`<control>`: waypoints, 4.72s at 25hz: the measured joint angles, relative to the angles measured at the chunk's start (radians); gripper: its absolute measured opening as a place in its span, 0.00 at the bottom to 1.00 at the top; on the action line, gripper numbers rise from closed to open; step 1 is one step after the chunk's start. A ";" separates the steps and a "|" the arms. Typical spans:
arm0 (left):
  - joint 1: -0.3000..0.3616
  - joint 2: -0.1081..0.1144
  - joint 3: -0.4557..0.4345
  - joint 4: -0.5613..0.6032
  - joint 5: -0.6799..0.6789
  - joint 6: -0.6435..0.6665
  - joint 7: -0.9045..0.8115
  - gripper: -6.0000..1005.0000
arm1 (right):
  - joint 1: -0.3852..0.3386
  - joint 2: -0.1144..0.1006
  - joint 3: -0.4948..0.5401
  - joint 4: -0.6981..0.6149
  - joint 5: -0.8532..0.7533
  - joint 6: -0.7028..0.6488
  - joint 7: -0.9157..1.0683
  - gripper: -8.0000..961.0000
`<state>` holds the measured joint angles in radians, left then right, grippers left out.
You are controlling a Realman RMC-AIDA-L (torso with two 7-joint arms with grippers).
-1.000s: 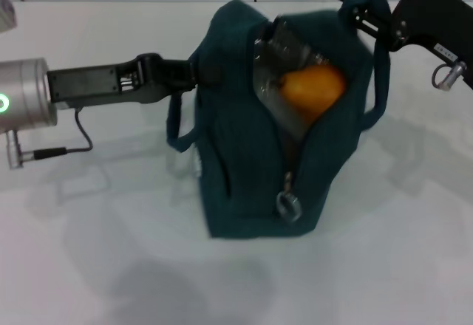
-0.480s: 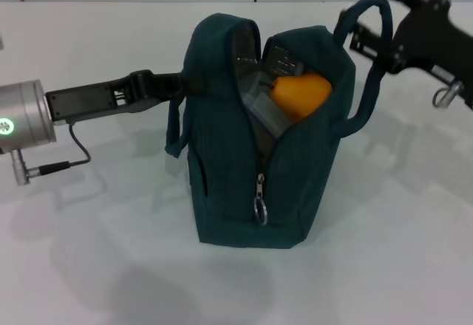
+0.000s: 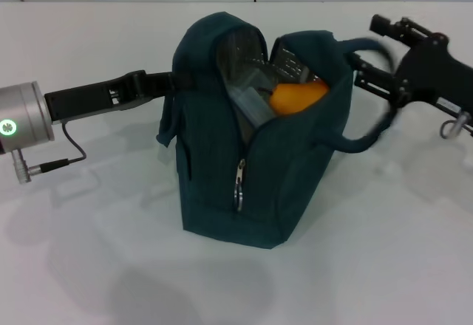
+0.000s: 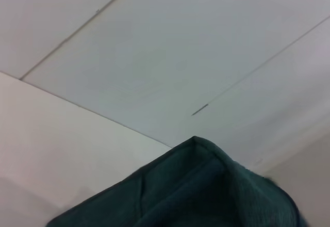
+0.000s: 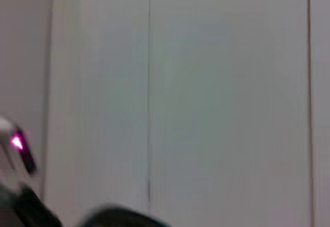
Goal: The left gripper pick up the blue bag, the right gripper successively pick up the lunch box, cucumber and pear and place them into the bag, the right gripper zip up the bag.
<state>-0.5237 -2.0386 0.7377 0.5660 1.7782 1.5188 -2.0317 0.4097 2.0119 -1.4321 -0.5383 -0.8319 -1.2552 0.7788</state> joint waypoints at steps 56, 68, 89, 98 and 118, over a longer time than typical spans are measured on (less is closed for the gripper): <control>0.088 -0.041 -0.003 -0.012 -0.070 -0.038 0.020 0.07 | 0.195 0.017 -0.207 0.108 -0.350 -0.224 0.428 0.72; 0.105 -0.038 -0.002 -0.018 -0.070 -0.035 0.021 0.07 | 0.163 0.018 -0.208 0.102 -0.300 -0.151 0.425 0.72; 0.105 -0.031 -0.008 -0.019 -0.070 -0.034 0.024 0.07 | 0.169 0.017 -0.355 0.070 -0.166 0.015 0.420 0.70; 0.104 -0.029 -0.021 -0.022 -0.071 -0.034 0.031 0.07 | 0.159 0.018 -0.373 0.058 -0.114 0.080 0.406 0.67; 0.116 -0.028 -0.028 -0.022 -0.071 -0.034 0.034 0.07 | 0.150 0.017 -0.367 0.059 -0.044 0.103 0.405 0.60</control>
<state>-0.4080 -2.0663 0.7102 0.5445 1.7071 1.4849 -1.9977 0.5594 2.0294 -1.7993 -0.4790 -0.8756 -1.1519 1.1842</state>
